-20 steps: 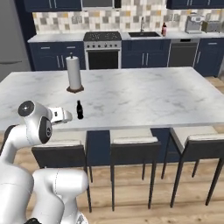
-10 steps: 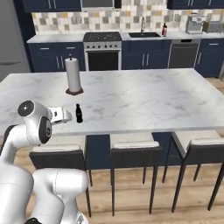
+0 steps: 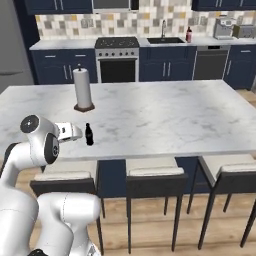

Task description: Place the large bottle from the dining counter next to the other large bottle outside the sink, and place the small bottle from the dining counter next to the other small bottle inside the sink.

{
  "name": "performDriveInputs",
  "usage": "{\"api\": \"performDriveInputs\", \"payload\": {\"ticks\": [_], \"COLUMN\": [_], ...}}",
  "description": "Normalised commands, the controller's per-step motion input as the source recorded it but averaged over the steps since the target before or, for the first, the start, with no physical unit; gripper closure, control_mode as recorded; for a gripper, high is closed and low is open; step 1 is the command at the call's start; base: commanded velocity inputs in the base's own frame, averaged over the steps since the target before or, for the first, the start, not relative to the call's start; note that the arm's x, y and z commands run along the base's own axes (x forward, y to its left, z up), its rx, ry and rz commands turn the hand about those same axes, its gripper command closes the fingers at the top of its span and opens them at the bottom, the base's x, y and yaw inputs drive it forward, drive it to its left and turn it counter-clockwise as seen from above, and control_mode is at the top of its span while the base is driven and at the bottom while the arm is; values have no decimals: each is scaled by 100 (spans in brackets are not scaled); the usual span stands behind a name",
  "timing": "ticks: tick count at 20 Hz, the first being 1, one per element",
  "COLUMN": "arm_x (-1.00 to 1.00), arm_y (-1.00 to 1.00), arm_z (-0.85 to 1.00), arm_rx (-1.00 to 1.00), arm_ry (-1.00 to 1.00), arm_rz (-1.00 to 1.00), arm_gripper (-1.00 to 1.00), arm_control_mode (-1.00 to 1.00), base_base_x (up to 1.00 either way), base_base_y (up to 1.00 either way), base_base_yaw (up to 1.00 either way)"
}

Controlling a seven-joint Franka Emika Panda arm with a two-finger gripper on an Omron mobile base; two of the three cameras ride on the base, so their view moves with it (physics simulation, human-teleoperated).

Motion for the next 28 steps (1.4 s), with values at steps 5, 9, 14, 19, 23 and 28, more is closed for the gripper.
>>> {"api": "performDriveInputs", "payload": {"ticks": [5,9,14,19,23,28], "arm_x": [0,0,0,0,0,0], "arm_y": [0,0,0,0,0,0], "arm_z": [0,0,0,0,0,0], "arm_rx": [0,0,0,0,0,0], "arm_ry": [0,0,0,0,0,0], "arm_rz": [0,0,0,0,0,0], "arm_gripper": [-100,-100,-100,-100,-100,-100], "arm_control_mode": [100,100,100,100,100,100], "base_base_x": [33,33,34,35,39,35], "base_base_y": [0,0,0,0,0,0], "base_base_yaw": [0,0,0,0,0,0]}}
